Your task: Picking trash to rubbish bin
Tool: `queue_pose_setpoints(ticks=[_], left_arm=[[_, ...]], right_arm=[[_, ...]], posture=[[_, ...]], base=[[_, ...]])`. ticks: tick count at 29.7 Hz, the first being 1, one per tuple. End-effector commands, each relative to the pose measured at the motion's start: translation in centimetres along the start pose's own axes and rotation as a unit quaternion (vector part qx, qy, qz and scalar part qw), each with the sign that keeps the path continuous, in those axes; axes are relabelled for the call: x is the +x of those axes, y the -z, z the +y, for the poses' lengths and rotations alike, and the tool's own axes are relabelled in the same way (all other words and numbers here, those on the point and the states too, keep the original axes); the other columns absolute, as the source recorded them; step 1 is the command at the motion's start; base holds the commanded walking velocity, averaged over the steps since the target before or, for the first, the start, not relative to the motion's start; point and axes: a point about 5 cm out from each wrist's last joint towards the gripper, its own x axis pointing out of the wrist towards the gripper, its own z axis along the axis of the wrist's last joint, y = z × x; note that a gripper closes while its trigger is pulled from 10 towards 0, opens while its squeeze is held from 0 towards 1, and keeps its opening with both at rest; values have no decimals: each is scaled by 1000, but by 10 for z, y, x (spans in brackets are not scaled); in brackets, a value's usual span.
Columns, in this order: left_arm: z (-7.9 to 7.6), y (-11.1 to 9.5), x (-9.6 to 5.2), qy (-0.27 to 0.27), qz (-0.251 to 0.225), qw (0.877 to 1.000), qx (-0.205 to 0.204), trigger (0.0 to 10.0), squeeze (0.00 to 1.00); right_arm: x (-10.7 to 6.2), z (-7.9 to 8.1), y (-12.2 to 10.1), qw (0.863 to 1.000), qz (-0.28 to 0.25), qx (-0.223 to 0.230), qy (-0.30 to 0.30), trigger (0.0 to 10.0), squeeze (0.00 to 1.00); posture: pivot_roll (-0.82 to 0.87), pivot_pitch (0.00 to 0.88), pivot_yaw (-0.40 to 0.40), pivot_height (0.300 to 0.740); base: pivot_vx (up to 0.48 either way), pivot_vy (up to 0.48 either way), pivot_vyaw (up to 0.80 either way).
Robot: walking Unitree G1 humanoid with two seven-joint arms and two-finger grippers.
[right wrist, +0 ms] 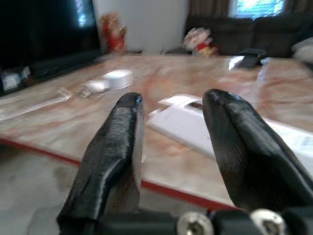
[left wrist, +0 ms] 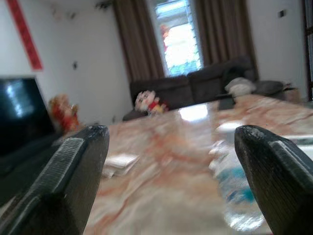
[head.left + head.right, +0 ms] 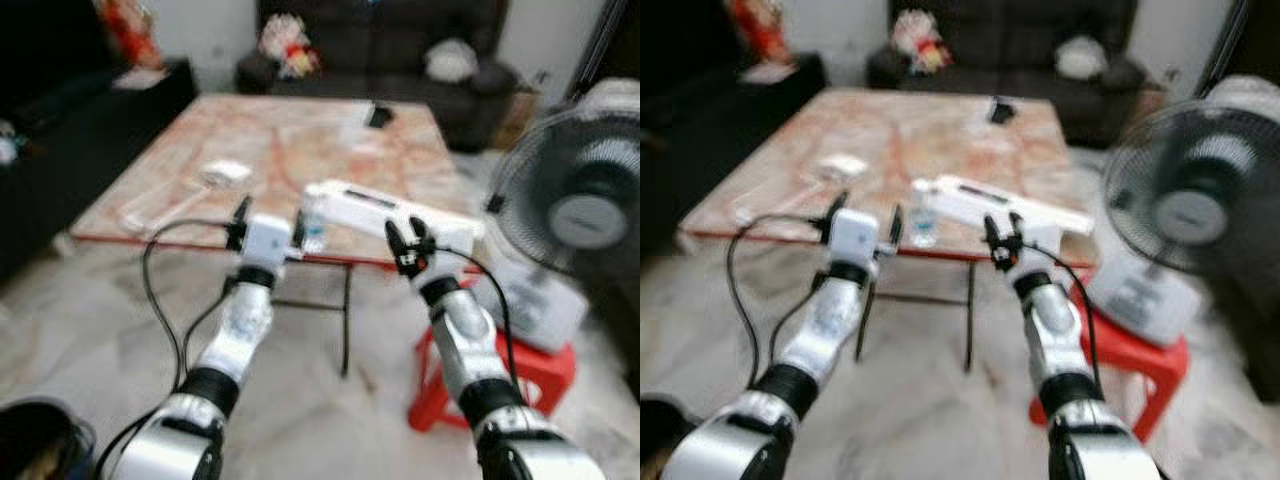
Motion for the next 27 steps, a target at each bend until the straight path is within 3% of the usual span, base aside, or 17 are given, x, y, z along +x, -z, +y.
queue_pose_setpoints(ticks=[1,17,27], left_arm=[[1,-7,6,-2,-12,1000,-3,10000,0],[2,-15,11,-3,-30,1000,-5,10000,0],[0,-36,20,11,-74,997,-9,10000,0]], right_arm=[[4,-5,-10,1000,-17,-3,5,10000,0],[5,-6,-12,1000,-20,6,7,10000,0],[4,-7,-12,1000,-25,7,9,10000,0]], posture=[[-42,15,-56,740],[-41,14,-58,740],[-46,13,-58,740]], base=[[319,0,0],[318,0,0],[319,0,0]])
